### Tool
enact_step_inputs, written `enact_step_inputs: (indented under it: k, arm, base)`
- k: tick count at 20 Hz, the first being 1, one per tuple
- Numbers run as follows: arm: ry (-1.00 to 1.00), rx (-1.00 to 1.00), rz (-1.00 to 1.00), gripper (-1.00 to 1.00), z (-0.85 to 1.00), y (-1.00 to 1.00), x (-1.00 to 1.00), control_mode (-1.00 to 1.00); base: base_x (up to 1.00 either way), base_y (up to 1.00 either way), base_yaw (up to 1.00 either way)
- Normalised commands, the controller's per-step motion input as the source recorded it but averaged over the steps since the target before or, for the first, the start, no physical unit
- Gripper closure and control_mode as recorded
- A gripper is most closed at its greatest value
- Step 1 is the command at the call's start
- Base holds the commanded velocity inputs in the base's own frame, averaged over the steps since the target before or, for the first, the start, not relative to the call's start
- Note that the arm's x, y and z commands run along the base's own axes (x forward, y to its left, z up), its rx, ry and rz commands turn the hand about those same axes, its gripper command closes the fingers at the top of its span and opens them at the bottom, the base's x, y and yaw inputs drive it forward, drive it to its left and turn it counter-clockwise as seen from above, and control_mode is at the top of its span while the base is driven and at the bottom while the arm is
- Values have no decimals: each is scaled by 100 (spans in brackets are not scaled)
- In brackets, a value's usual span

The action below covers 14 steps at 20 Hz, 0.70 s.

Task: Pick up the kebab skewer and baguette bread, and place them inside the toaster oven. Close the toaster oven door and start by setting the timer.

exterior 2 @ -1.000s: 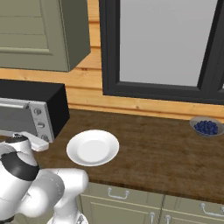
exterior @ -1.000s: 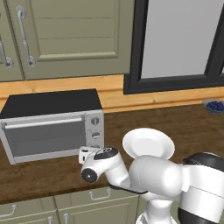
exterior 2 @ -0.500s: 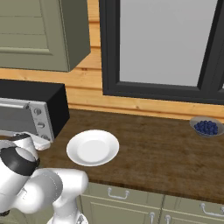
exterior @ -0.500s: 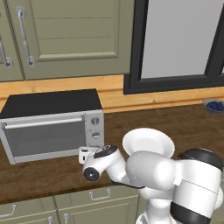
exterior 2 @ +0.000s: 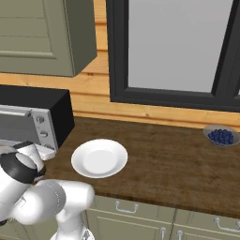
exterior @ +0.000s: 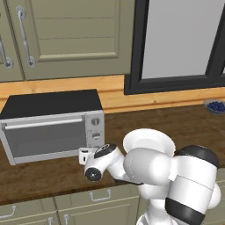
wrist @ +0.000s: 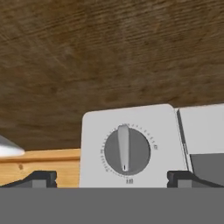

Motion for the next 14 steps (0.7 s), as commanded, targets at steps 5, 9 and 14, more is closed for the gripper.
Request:
enact_step_inputs:
  k: [5,9,14]
  arm:
    - [0,-1,0,-100,-19,12,3,-100]
    - [0,-1,0,-100,-19,7,5,-100]
    - [0,-1,0,-100,-7,0,18,-100]
  base:
    - [0,0,0]
    - [0,0,0]
    - [0,0,0]
